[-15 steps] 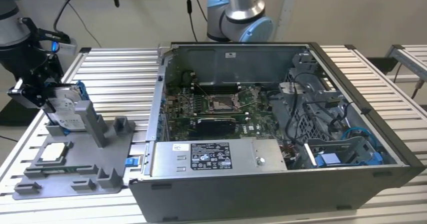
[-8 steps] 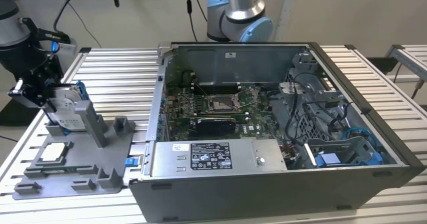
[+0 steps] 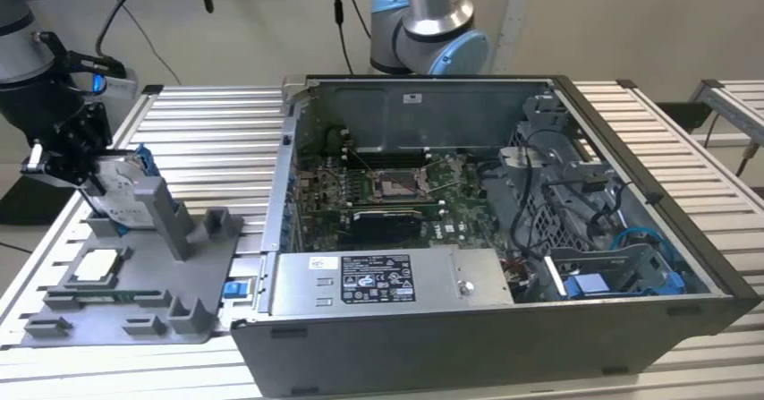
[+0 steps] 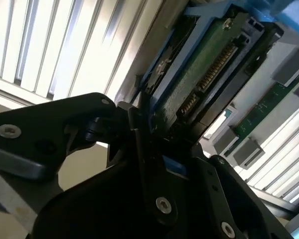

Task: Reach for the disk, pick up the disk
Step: 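Pick up the disk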

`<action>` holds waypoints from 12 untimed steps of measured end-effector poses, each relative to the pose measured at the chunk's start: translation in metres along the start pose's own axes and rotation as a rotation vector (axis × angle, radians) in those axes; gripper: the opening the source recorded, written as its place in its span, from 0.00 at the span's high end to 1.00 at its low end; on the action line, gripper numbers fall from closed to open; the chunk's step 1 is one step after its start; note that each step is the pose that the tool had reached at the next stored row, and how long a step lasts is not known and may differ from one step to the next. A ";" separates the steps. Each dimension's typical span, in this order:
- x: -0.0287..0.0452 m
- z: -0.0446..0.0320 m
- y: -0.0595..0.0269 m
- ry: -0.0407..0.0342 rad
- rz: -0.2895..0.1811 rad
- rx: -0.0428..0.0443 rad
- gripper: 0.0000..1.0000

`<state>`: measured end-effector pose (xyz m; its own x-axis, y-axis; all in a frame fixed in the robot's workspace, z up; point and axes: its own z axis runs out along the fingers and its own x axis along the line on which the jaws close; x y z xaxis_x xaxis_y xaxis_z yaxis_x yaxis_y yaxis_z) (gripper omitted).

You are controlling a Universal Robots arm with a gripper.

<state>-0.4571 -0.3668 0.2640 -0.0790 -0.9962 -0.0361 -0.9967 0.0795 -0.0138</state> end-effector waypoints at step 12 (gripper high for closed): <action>0.0000 0.0002 0.0000 0.0000 0.000 0.0001 1.00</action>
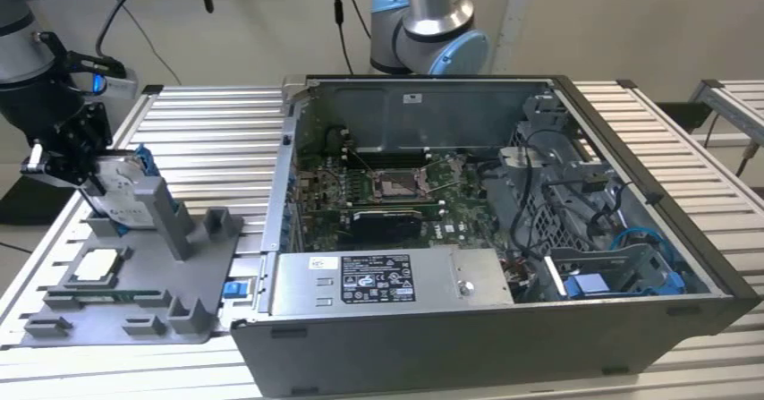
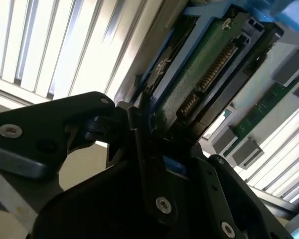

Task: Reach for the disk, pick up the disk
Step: 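Pick up the disk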

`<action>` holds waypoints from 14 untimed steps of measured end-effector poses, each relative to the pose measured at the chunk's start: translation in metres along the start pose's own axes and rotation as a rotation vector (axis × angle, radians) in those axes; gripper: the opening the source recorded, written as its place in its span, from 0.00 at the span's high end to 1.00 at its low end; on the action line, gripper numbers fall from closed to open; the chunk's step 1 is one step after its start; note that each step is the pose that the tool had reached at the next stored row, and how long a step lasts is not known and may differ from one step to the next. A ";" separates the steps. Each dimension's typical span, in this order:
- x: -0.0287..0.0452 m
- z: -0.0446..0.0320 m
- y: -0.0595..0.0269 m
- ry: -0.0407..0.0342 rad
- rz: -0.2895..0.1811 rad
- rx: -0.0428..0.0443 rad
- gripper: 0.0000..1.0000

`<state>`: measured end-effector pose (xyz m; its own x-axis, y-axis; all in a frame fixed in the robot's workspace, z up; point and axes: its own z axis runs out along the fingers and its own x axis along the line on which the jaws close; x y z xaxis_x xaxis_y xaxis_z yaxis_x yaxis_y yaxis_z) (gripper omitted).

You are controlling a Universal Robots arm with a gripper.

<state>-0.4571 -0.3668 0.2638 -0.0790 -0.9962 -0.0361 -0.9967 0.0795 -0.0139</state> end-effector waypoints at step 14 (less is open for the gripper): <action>0.0000 0.0000 0.0000 0.0037 0.000 0.0003 1.00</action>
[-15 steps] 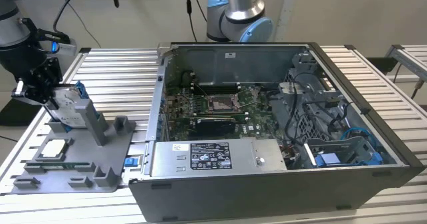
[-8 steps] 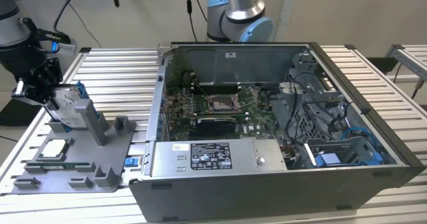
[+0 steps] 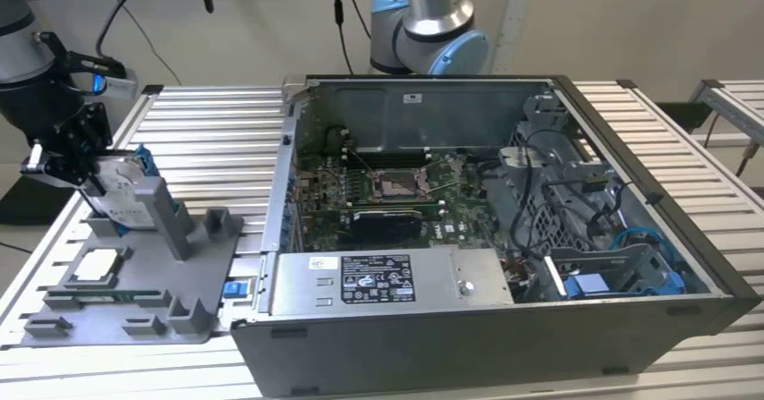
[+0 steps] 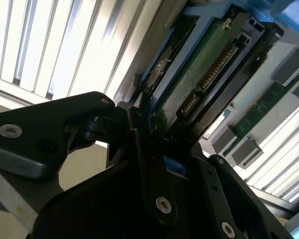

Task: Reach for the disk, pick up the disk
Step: 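Pick up the disk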

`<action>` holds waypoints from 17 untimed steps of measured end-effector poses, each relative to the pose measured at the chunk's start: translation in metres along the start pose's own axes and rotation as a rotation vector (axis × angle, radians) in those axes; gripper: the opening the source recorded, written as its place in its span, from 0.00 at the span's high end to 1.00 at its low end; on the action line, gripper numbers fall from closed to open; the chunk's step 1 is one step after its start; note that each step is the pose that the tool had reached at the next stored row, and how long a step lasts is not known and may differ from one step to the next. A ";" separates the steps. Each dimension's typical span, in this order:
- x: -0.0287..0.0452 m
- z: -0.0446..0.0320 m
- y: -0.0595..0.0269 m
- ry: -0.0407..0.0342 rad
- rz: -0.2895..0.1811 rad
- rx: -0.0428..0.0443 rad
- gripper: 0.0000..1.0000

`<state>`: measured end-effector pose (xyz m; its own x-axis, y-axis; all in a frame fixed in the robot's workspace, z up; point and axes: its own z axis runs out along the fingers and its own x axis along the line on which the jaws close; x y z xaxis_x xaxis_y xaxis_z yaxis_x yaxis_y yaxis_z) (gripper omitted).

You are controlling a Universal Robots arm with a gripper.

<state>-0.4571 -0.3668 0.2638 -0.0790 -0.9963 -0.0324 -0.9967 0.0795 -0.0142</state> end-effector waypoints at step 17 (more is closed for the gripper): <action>0.0000 0.0000 0.0000 -0.0039 0.000 -0.0002 1.00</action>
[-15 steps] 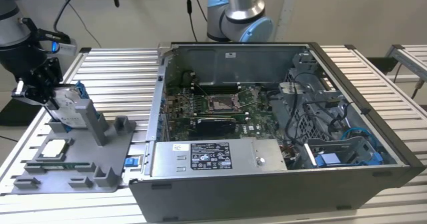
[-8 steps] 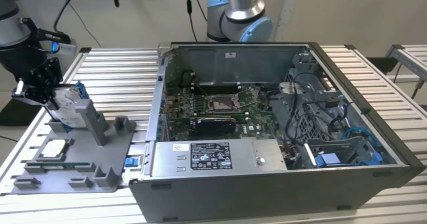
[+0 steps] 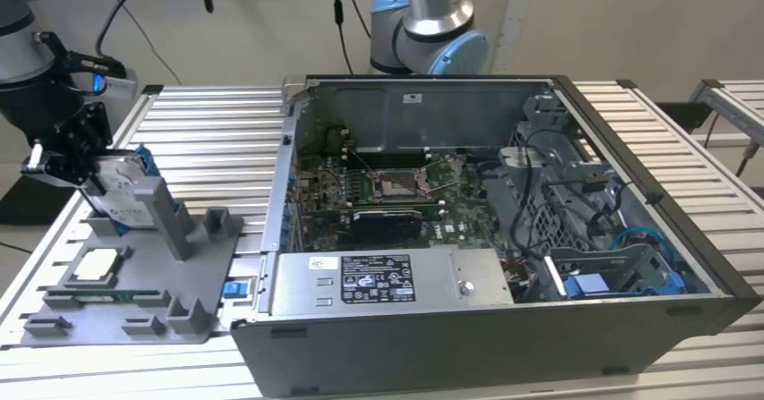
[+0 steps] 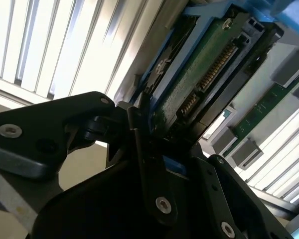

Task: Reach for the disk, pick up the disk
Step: 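Pick up the disk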

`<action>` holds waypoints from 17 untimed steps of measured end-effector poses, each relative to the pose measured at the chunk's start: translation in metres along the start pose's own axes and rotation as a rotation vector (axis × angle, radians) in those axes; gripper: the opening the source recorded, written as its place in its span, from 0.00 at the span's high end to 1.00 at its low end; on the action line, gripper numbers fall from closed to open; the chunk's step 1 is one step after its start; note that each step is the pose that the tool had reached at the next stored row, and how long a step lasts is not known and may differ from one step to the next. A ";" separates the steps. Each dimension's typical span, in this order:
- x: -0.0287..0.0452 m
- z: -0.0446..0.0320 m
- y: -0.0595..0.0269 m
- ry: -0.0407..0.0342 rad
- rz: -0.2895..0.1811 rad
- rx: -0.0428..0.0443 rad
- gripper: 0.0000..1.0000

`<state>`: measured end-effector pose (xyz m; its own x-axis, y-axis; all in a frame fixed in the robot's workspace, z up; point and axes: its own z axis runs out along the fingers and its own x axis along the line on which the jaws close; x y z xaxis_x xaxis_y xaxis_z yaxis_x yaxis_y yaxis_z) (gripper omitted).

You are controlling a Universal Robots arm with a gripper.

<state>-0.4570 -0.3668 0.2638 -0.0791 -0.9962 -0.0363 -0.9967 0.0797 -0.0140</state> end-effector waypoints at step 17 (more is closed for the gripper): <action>0.0000 0.0000 0.0000 -0.0023 0.000 -0.0003 1.00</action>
<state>-0.4571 -0.3668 0.2638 -0.0791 -0.9961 -0.0386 -0.9967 0.0797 -0.0137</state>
